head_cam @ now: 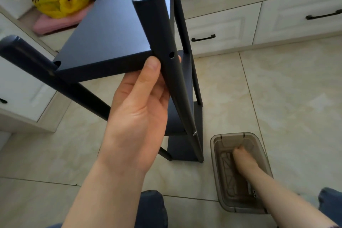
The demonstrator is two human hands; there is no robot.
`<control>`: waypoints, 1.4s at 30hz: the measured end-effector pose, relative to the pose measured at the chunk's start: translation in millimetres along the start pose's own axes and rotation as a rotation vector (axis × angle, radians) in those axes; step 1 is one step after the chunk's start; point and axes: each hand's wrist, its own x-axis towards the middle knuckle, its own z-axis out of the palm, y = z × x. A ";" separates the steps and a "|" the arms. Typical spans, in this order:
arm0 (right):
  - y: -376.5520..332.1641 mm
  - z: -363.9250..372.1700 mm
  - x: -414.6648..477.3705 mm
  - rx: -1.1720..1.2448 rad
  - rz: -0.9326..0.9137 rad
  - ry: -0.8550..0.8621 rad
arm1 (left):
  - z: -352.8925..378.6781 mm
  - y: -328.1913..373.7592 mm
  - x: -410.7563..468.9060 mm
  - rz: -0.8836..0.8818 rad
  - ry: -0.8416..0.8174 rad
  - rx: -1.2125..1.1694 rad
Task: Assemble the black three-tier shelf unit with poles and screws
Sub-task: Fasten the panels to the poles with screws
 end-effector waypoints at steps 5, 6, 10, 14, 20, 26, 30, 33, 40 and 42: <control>-3.2 8.7 -3.5 -0.108 0.014 0.034 | -1.0 -1.4 0.6 0.004 -0.009 0.003; -4.1 10.7 -4.7 -0.141 0.013 0.050 | -1.3 -1.7 1.2 0.008 -0.013 0.000; -8.9 13.8 -10.5 -0.194 0.014 0.050 | -2.2 -2.2 1.6 0.009 -0.017 -0.015; -16.8 0.9 -18.8 -0.092 0.028 0.034 | -1.0 -2.5 1.8 0.008 -0.015 -0.025; -29.5 -39.5 -40.1 0.292 0.109 0.070 | 2.7 -1.3 0.3 0.007 0.009 -0.037; -73.6 -124.3 -89.5 0.755 -0.041 0.185 | 6.1 2.8 -3.3 0.022 0.035 -0.015; -92.0 -189.5 -159.9 0.949 -0.232 0.373 | 8.2 3.0 -5.4 0.026 0.075 -0.010; -95.9 -232.9 -215.6 1.116 -0.472 0.559 | 8.4 3.7 -7.8 0.024 0.093 -0.015; -106.2 -291.8 -282.9 1.248 -0.664 0.661 | 6.2 11.5 -3.6 -0.021 0.151 -0.004; -104.7 -305.0 -294.1 1.182 -0.705 0.626 | 5.5 10.4 -3.2 -0.022 0.157 -0.007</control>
